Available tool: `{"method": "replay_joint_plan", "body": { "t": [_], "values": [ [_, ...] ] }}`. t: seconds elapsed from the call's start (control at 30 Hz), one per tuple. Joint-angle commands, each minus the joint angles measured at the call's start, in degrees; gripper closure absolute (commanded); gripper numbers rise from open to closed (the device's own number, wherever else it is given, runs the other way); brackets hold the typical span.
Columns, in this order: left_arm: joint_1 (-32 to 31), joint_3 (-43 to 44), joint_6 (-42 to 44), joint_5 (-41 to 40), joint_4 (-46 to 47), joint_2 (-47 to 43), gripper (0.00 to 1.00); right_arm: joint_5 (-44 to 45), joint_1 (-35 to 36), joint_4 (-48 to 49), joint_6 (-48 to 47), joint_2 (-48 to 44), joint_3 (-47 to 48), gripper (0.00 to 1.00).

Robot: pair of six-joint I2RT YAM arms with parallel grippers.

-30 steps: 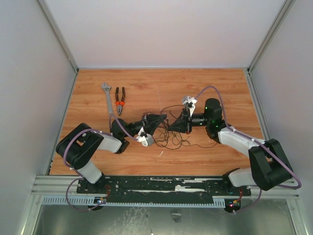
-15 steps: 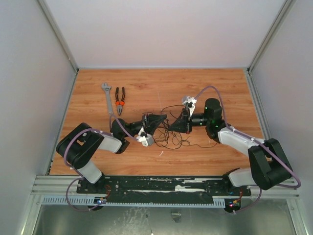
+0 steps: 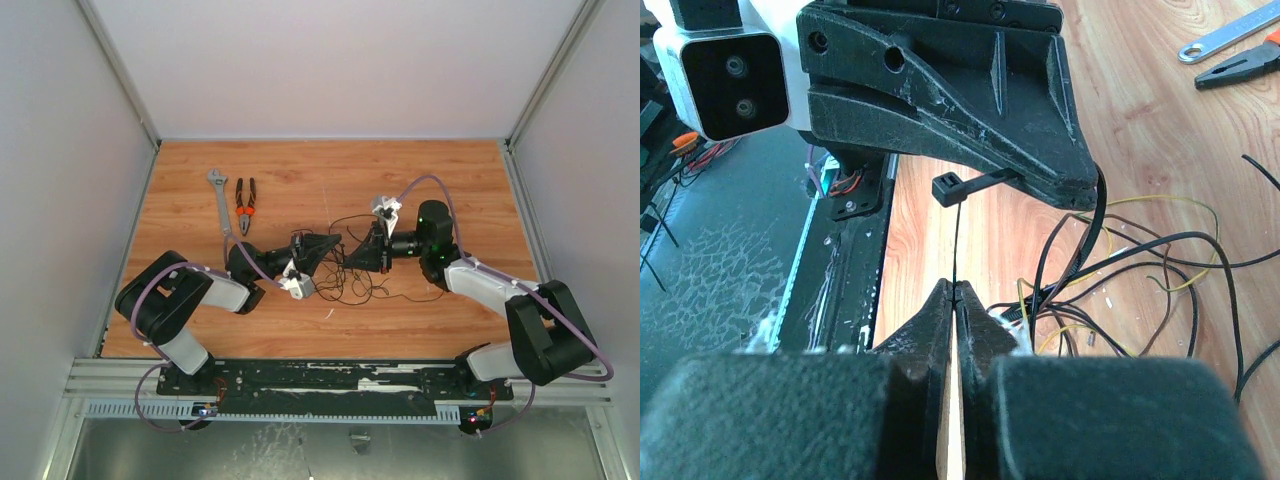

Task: Zip-tie the wires
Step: Tie the cable at the center of the board.

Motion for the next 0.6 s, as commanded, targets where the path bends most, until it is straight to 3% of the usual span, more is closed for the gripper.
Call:
{"method": "replay_joint_plan", "body": {
  "t": [0.0,0.23,0.57],
  "values": [
    [-0.6,0.5,0.7,-0.3,13.7,0.4,1.0,-0.9,-0.7,1.3,-0.2,-0.9,1.2,1.0],
    [-0.6,0.5,0.5,-0.4,13.7,0.4,1.0,-1.8,-1.7,5.8,2.8,-1.2,-1.0,1.0],
    [-0.6,0.6,0.5,-0.4,13.7,0.7,1.0,-2.0,-1.7,4.0,2.1,-1.1,-0.5,1.0]
  ]
}}
